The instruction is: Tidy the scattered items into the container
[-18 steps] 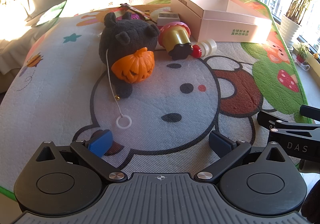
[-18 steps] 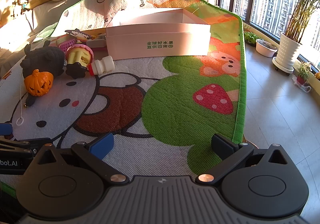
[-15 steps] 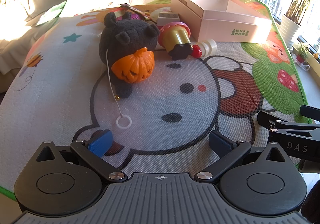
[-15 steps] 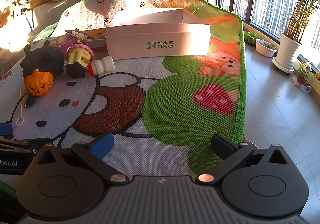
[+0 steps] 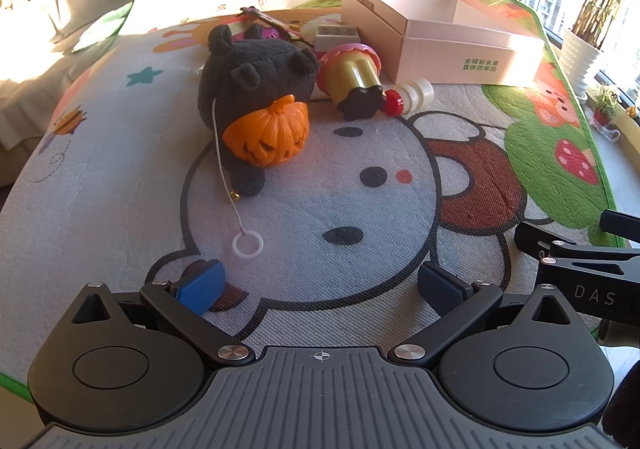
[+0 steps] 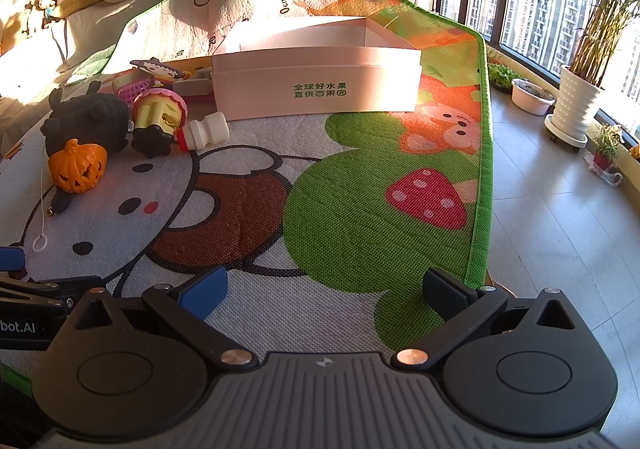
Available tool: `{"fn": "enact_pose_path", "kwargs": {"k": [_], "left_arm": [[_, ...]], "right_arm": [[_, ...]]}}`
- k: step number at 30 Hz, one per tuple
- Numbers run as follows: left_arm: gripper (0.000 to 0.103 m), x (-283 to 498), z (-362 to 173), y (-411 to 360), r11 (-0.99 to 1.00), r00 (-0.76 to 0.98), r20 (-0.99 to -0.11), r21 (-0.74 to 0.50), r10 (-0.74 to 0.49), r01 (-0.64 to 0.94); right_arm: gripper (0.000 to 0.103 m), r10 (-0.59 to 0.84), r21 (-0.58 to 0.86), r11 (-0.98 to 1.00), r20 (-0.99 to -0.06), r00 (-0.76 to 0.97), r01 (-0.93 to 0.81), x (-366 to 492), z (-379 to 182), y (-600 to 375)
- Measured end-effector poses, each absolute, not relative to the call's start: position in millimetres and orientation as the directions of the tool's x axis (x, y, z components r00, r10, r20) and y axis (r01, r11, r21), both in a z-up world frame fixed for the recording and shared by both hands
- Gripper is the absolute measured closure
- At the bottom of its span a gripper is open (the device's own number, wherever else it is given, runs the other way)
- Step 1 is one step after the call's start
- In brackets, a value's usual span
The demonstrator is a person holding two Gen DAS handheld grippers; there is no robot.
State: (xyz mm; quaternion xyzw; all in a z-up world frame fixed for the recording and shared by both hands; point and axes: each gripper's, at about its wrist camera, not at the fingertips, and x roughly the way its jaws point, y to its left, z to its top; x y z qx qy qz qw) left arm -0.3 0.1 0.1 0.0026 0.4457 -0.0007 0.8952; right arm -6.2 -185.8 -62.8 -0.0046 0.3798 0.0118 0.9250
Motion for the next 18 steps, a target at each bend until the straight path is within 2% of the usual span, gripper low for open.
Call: {"fn": "enact_pose_path", "kwargs": {"k": [18], "left_arm": [[0.0, -0.3, 0.1, 0.2, 1.0, 0.603, -0.798, 0.005, 0.001, 0.004]], "right_arm": [[0.0, 0.019, 0.0, 1.0, -0.697, 0.717, -0.027, -7.1, -62.5, -186.0]]}}
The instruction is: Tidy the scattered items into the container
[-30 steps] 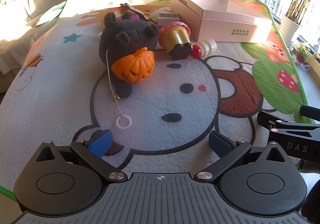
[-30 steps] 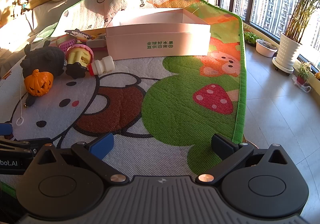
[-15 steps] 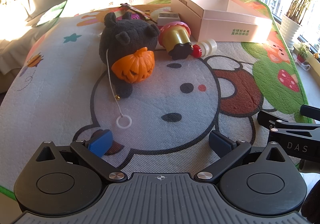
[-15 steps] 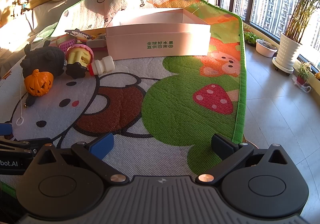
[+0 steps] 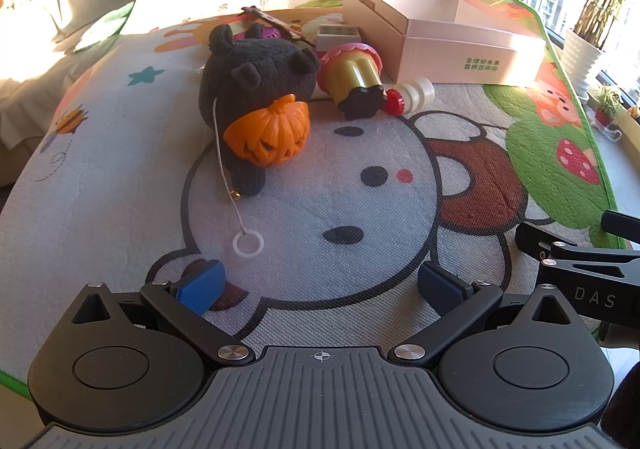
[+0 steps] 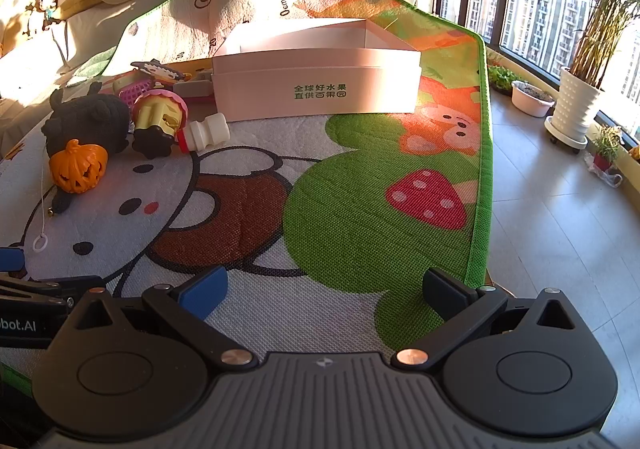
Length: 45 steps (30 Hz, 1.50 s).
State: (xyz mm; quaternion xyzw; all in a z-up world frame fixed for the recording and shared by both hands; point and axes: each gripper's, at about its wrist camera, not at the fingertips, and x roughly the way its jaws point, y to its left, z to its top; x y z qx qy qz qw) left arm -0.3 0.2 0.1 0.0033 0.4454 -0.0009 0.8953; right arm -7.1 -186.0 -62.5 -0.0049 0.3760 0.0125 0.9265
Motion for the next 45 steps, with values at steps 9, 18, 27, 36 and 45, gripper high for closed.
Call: {"fn": "enact_pose_path", "kwargs": {"k": [9, 18, 27, 36, 45], "left_arm": [[0.0, -0.4, 0.2, 0.2, 1.0, 0.604, -0.797, 0.005, 0.001, 0.005], [0.0, 0.8, 0.8, 2.4, 1.0, 0.608, -0.794, 0.004, -0.002, 0.009], [0.0, 5.1, 11.6, 17.4, 0.999, 0.678, -0.735, 0.024, -0.006, 0.035], [0.0, 37.7, 16.1, 30.1, 0.972, 0.766, -0.638, 0.219, 0.08, 0.081], [0.0, 69.8, 17.1, 72.0, 0.964, 0.793, -0.593, 0.264, 0.139, 0.029]], "right_arm": [[0.0, 0.02, -0.003, 1.0, -0.69, 0.724, -0.03, -7.9, -63.4, -185.4], [0.0, 0.03, 0.009, 0.999, -0.68, 0.733, -0.032, -10.7, -64.9, -187.3], [0.0, 0.026, 0.007, 1.0, -0.666, 0.746, -0.028, -12.5, -66.3, -187.1], [0.0, 0.085, -0.003, 0.992, -0.706, 0.703, -0.123, 14.1, -52.5, -166.1], [0.027, 0.134, -0.094, 0.958, -0.689, 0.713, -0.27, 71.4, -33.6, -105.3]]}}
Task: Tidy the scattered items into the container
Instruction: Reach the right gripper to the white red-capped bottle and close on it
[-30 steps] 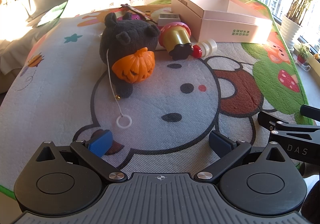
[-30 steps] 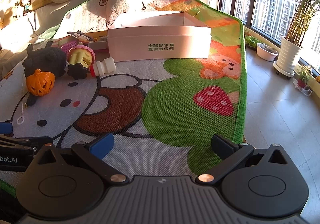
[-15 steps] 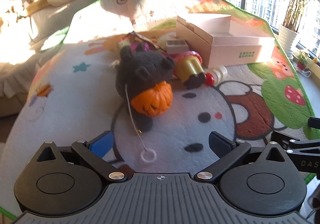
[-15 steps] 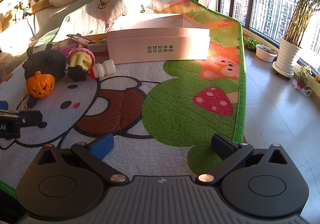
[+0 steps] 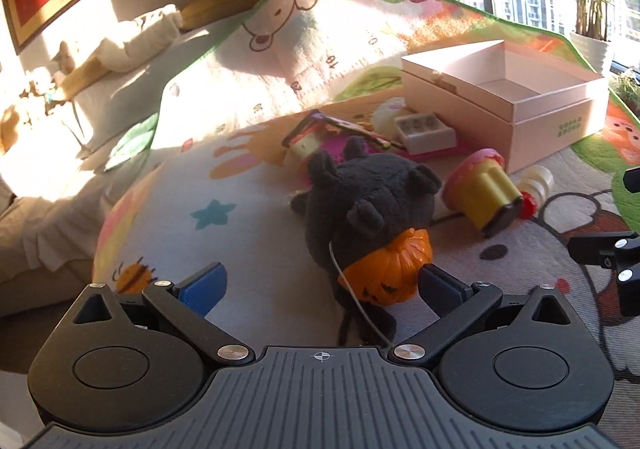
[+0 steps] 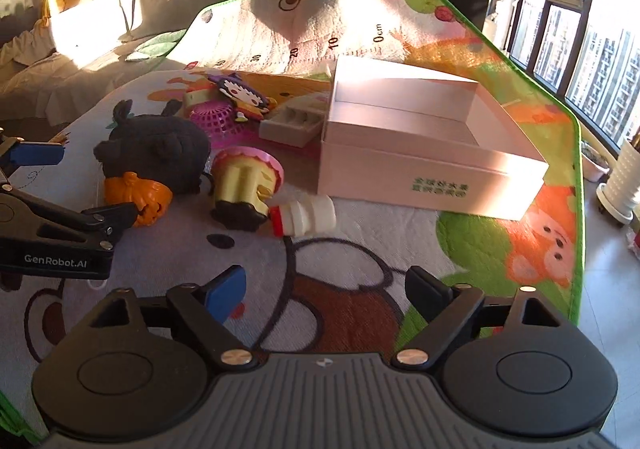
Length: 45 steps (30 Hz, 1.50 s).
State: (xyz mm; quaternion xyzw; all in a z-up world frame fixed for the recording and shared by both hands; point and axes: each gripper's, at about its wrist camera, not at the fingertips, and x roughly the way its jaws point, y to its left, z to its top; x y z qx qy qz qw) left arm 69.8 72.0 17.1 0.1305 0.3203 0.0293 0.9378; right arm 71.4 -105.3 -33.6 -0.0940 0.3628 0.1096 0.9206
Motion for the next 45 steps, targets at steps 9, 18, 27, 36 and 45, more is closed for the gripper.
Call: {"fn": "enact_pose_path", "kwargs": {"k": [9, 18, 27, 36, 45], "left_arm": [[0.0, 91.1, 22.3, 123.5, 0.958, 0.794, -0.559, 0.267, 0.24, -0.102], [0.0, 103.4, 17.4, 141.3, 0.962, 0.775, -0.581, 0.239, 0.248, -0.129], [0.0, 91.7, 15.3, 147.7, 0.983, 0.776, -0.61, 0.174, 0.16, -0.066], [0.0, 72.6, 13.8, 129.4, 0.984, 0.799, -0.595, 0.07, -0.092, 0.165], [0.0, 83.7, 15.8, 111.7, 0.975, 0.816, -0.563, 0.074, -0.133, 0.211]], "right_arm": [[0.034, 0.147, -0.119, 0.939, -0.71, 0.689, -0.323, 110.5, -41.4, -71.5], [0.075, 0.196, -0.098, 0.917, -0.732, 0.653, -0.386, 114.2, -45.1, -59.1], [0.077, 0.272, -0.089, 0.868, -0.738, 0.617, -0.488, 82.8, -44.3, -43.0], [0.077, 0.249, -0.056, 0.911, -0.715, 0.653, -0.408, 77.6, -47.4, -76.8], [0.065, 0.22, -0.041, 0.94, -0.685, 0.694, -0.338, 77.4, -49.8, -108.0]]}}
